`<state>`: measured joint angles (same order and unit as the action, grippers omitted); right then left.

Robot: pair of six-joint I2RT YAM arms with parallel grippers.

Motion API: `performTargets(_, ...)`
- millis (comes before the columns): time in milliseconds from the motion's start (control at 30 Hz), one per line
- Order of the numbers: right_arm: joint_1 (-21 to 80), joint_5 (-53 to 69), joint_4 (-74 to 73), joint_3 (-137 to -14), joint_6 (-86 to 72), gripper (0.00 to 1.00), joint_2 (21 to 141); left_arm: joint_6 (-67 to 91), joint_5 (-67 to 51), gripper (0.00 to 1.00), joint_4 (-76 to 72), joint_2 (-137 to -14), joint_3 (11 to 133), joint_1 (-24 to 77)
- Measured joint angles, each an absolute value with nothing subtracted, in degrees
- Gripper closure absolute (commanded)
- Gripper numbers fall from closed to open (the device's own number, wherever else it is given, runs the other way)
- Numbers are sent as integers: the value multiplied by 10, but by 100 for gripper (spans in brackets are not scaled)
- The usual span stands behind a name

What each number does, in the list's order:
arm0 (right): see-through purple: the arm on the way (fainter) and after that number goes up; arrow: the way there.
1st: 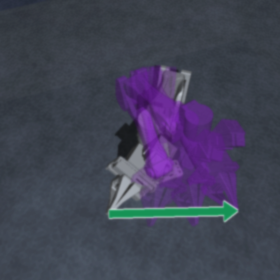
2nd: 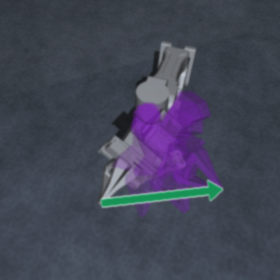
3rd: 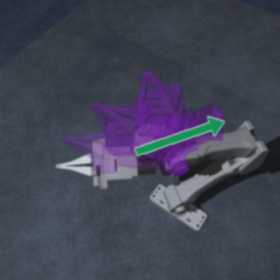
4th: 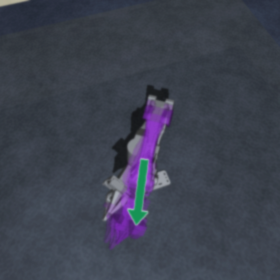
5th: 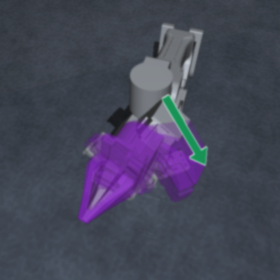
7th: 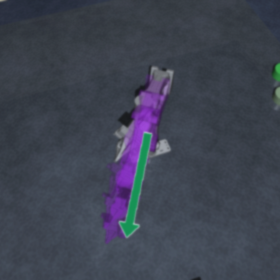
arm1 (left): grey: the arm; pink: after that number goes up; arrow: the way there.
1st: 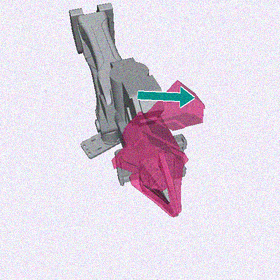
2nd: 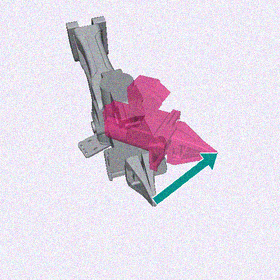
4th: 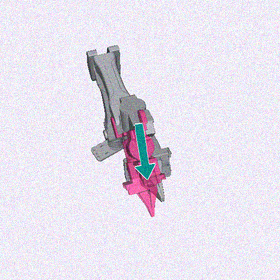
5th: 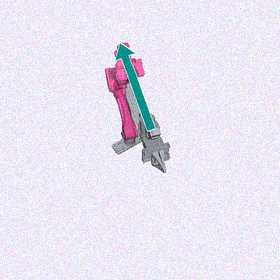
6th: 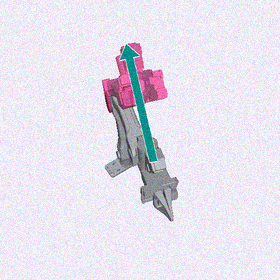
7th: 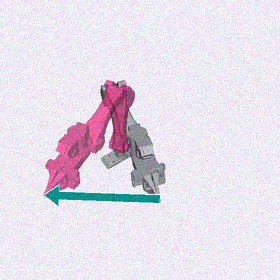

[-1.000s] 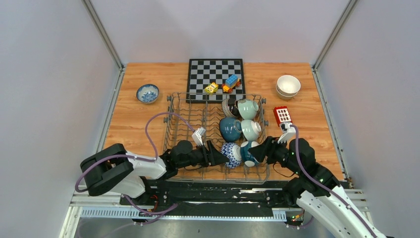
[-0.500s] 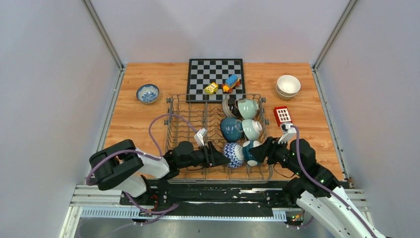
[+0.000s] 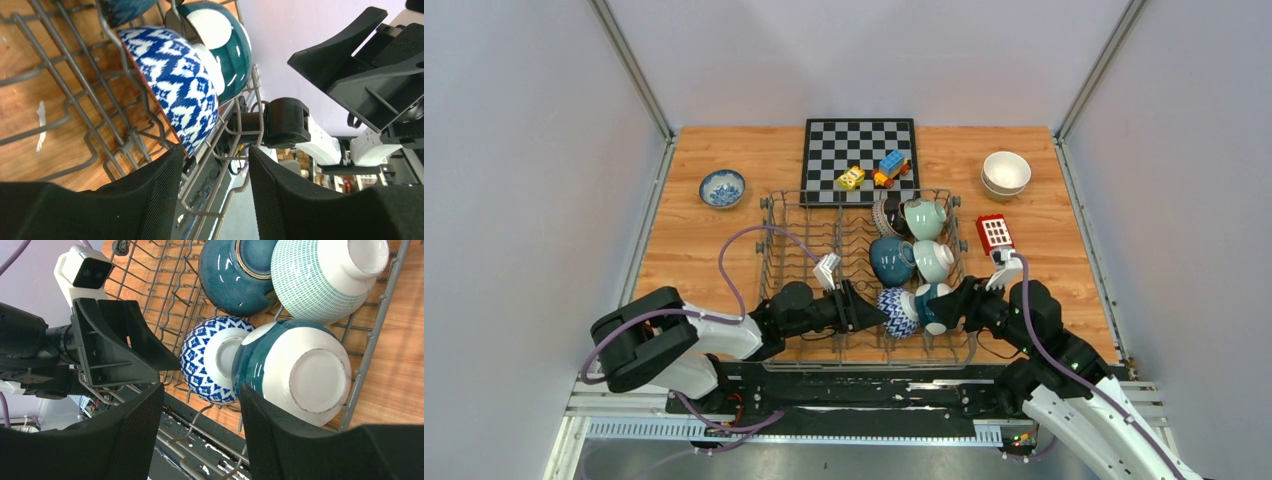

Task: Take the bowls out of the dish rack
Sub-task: Pick up the bowl from the dish rack.

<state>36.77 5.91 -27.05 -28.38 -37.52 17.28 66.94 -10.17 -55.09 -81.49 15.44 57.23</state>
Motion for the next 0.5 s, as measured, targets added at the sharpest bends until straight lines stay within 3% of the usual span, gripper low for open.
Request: performTargets(500, 368, 58, -280, -284, -374, 39, 162, 606, -71, 34, -401, -768, 203, 572)
